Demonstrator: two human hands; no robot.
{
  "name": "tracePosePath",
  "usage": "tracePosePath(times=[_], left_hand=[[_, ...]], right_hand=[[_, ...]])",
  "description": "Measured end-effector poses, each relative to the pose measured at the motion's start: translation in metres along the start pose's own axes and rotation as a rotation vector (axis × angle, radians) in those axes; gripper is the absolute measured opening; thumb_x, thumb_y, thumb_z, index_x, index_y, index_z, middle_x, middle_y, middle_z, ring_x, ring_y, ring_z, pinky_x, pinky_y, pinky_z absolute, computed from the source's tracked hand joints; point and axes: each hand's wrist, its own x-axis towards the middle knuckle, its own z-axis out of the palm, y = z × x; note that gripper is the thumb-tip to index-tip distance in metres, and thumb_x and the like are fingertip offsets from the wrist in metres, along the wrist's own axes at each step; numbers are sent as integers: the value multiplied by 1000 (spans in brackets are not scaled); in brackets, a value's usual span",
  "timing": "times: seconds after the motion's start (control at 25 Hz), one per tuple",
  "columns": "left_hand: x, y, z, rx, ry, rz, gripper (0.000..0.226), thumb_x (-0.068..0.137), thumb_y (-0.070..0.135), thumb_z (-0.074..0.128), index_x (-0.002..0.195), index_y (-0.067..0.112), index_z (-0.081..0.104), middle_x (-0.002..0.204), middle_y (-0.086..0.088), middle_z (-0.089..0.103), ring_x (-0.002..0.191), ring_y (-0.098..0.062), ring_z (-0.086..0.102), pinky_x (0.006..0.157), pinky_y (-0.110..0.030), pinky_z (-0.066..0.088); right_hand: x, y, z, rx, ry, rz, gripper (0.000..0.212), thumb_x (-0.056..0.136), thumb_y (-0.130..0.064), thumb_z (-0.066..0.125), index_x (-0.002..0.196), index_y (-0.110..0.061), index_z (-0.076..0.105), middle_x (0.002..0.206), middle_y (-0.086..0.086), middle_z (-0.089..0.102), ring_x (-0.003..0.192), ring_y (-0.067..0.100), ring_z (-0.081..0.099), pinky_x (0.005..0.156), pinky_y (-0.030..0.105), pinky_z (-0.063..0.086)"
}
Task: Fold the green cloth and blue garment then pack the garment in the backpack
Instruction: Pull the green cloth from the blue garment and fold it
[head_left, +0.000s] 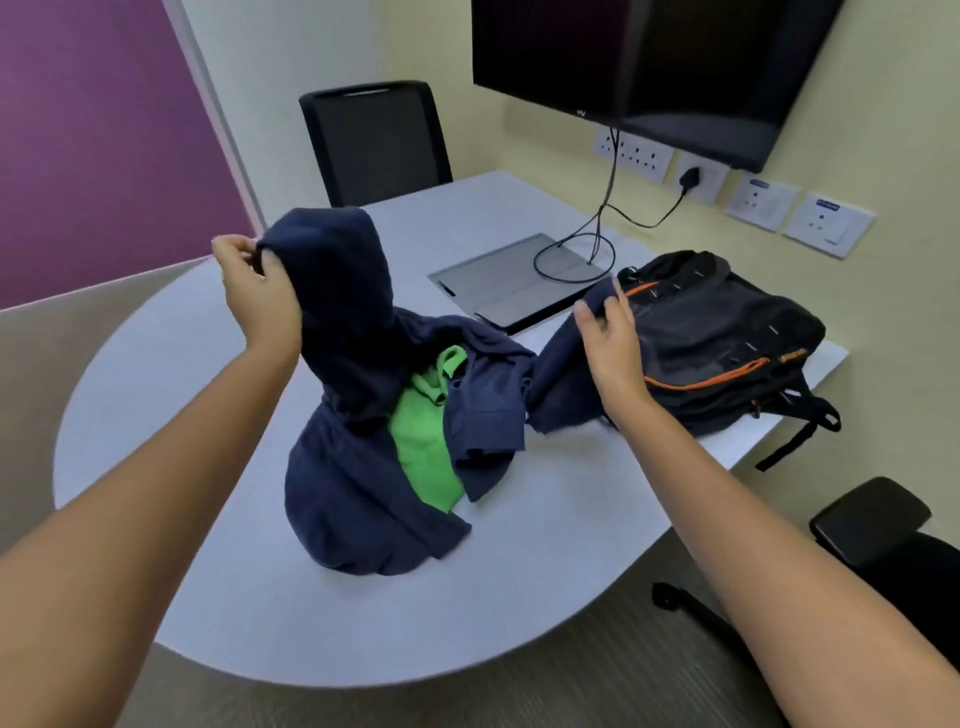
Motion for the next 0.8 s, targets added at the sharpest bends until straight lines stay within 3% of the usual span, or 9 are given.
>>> tracePosePath(times=[0.08, 0.16, 0.2, 0.32, 0.44, 0.52, 0.6, 0.8], left_hand=[[3, -24, -10, 288, -240, 8, 6, 94, 16, 40, 97, 12, 43, 88, -3, 53, 82, -24, 50, 75, -31, 41], [-10, -65, -19, 723, -550, -72, 20, 93, 23, 42, 104, 8, 52, 103, -15, 60, 94, -32, 55, 77, -35, 41], [-22, -83, -24, 861, -603, -100, 24, 94, 23, 41, 107, 7, 52, 108, -17, 61, 97, -34, 56, 76, -35, 41], [-74, -131, -27, 813, -585, -29, 36, 93, 29, 43, 123, 10, 42, 124, -17, 54, 110, -39, 53, 84, -44, 43], [-122, -169, -19, 827, -902, -108, 78, 85, 58, 50, 147, 37, 8, 158, 0, 6, 141, -40, 13, 102, -62, 27], [-142, -190, -15, 906, -1037, -253, 91, 79, 66, 52, 143, 49, -10, 157, 6, -13, 143, -40, -5, 105, -66, 20], [-155, -203, -13, 920, -1078, -339, 100, 75, 65, 59, 141, 49, -14, 157, 7, -16, 142, -40, -12, 104, -69, 21], [-151, -215, 9, 1049, -1180, -439, 112, 71, 65, 64, 138, 49, -24, 153, 10, -27, 138, -42, -26, 102, -74, 14]], right_hand=[[15, 0, 14, -91, -75, 24, 52, 97, -33, 45, 130, 8, 42, 154, 8, 24, 132, 13, 34, 100, 20, 25], [19, 22, 28, -311, -279, 168, 64, 96, -45, 41, 138, 3, 37, 154, 12, 25, 138, 24, 29, 107, 29, 24], [15, 37, 35, -404, -386, 241, 69, 95, -49, 39, 141, 3, 32, 155, 14, 22, 140, 26, 25, 110, 32, 23], [-9, 77, 51, -491, -597, 268, 79, 91, -53, 45, 148, -5, 19, 158, 7, 8, 144, 23, 15, 113, 37, 19], [-26, 107, 67, -629, -718, 191, 93, 81, -64, 53, 150, -26, 5, 159, -1, 0, 144, 27, 15, 112, 51, 19], [-28, 120, 73, -901, -743, 117, 100, 75, -73, 51, 149, -34, -3, 159, -5, -1, 143, 32, 14, 109, 61, 11], [-22, 132, 76, -1035, -740, 54, 105, 72, -77, 50, 148, -35, -9, 159, -5, 1, 143, 33, 12, 110, 62, 2], [-5, 162, 97, -928, -960, 141, 109, 72, -72, 55, 146, -35, -15, 158, -8, -13, 141, 30, 18, 114, 59, 3]])
